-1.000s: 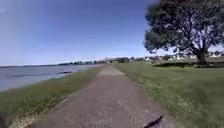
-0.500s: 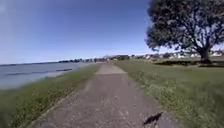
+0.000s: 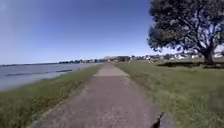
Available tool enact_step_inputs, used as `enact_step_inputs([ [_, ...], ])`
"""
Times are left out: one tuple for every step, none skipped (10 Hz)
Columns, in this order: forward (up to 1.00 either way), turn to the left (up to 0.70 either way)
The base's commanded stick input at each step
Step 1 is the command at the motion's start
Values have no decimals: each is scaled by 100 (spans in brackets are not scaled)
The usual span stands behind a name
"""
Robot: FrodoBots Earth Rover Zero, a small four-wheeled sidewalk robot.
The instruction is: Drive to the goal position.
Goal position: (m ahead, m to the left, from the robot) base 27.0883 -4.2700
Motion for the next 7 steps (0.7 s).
enact_step_inputs([
  [70,0],
  [70,0],
  [70,0],
  [70,0],
  [70,0],
  [70,0],
  [70,0],
])
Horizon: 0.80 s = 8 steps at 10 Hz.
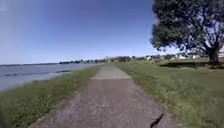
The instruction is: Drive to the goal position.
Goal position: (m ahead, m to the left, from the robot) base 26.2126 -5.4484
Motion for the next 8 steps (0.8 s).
enact_step_inputs([
  [70,0],
  [70,0],
  [70,0],
  [70,0],
  [70,0],
  [70,0],
  [70,0],
  [70,0],
])
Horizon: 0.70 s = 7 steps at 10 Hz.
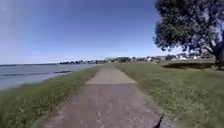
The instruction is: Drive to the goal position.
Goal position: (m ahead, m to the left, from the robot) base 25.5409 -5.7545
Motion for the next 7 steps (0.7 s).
enact_step_inputs([
  [70,0],
  [70,0],
  [70,0],
  [70,0],
  [70,0],
  [70,0],
  [70,0],
])
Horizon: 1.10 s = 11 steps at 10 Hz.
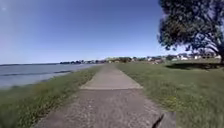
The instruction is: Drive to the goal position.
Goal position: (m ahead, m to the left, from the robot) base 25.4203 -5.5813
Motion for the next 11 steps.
enact_step_inputs([
  [70,0],
  [70,0],
  [70,0],
  [70,0],
  [70,0],
  [70,0],
  [70,0],
  [70,0],
  [70,0],
  [70,0],
  [70,0],
])
